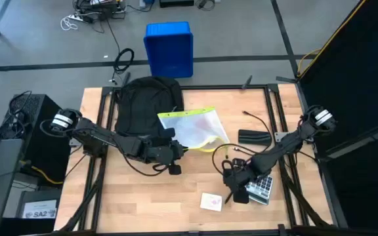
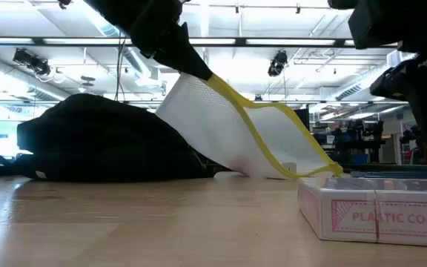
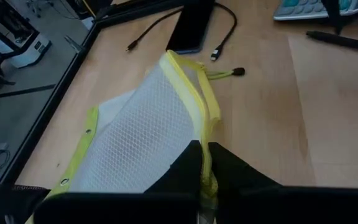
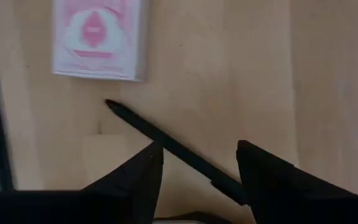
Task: Unpack backpack
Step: Put the ballpen into the zip lock bag
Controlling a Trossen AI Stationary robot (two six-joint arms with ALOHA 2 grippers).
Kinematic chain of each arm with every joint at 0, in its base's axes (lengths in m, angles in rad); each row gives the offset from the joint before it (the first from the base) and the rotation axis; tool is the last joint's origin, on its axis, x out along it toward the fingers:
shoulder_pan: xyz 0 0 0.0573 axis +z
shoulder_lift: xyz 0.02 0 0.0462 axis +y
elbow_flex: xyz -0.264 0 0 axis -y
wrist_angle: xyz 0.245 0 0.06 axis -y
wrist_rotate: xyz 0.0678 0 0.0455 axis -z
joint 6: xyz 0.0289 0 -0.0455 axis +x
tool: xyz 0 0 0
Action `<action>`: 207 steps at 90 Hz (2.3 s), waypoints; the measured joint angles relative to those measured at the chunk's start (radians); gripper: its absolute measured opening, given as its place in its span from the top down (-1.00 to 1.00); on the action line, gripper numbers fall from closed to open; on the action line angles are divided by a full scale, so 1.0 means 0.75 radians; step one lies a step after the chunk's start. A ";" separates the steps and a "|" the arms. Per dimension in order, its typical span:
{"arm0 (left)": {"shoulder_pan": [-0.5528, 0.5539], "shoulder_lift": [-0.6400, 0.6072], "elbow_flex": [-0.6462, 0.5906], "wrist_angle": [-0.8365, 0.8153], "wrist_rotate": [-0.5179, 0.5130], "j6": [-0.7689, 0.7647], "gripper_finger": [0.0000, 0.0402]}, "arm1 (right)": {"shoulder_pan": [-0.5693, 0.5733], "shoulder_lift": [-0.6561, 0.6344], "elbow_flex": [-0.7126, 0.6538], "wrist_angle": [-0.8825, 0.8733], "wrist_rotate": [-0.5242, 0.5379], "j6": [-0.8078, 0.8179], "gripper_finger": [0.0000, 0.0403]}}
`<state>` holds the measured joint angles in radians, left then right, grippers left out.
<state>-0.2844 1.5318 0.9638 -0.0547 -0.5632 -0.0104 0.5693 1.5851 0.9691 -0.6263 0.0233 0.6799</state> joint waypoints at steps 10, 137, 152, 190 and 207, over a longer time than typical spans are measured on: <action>0.000 0.000 0.000 0.001 0.000 -0.001 1.00 | 0.000 0.068 0.000 -0.018 0.009 -0.026 0.12; -0.015 0.000 0.001 -0.005 0.001 -0.006 1.00 | 0.113 0.110 0.053 -0.176 -0.070 0.604 0.13; -0.016 0.000 0.001 -0.014 0.001 -0.006 1.00 | 0.099 0.133 0.022 -0.137 -0.038 0.657 0.13; -0.016 0.000 0.001 -0.025 0.001 -0.006 1.00 | 0.102 0.266 0.002 -0.085 -0.151 0.662 0.29; -0.016 0.000 0.001 -0.024 0.001 -0.012 1.00 | 0.101 0.267 0.001 -0.057 -0.168 0.636 0.79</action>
<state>-0.2966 1.5318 0.9646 -0.0727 -0.5629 -0.0193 0.6453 1.7851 0.9695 -0.6689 -0.1024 1.1567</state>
